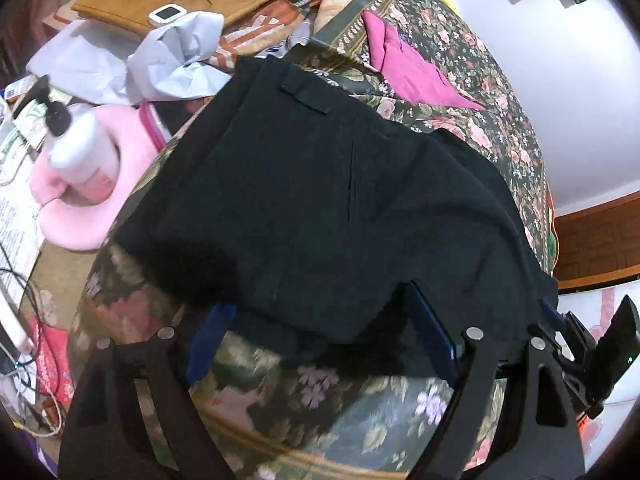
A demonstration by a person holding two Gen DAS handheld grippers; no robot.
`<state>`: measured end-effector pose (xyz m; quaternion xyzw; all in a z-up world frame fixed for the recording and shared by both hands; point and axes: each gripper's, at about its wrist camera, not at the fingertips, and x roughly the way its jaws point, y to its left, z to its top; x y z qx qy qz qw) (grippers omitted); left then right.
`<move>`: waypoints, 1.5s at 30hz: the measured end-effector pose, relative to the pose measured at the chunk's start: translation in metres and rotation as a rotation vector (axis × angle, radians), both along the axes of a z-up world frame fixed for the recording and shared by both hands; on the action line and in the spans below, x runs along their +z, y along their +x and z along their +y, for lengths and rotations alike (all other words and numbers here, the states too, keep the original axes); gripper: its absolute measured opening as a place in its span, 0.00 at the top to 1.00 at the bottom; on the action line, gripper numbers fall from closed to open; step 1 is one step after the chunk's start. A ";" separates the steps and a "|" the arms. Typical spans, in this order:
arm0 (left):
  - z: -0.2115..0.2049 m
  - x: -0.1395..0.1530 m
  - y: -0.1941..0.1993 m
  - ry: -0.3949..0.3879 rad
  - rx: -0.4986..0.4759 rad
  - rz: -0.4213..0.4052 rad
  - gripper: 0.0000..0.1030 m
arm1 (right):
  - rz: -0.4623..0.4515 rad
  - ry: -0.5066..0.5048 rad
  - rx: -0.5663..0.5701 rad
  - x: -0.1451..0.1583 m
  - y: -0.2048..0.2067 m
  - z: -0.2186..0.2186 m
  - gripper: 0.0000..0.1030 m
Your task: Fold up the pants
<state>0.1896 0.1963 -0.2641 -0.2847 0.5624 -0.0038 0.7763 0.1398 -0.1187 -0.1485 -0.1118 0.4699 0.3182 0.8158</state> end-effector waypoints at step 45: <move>-0.050 0.056 -0.033 0.559 -0.094 -0.158 0.17 | 0.172 0.072 -0.346 -0.029 0.056 -0.081 0.28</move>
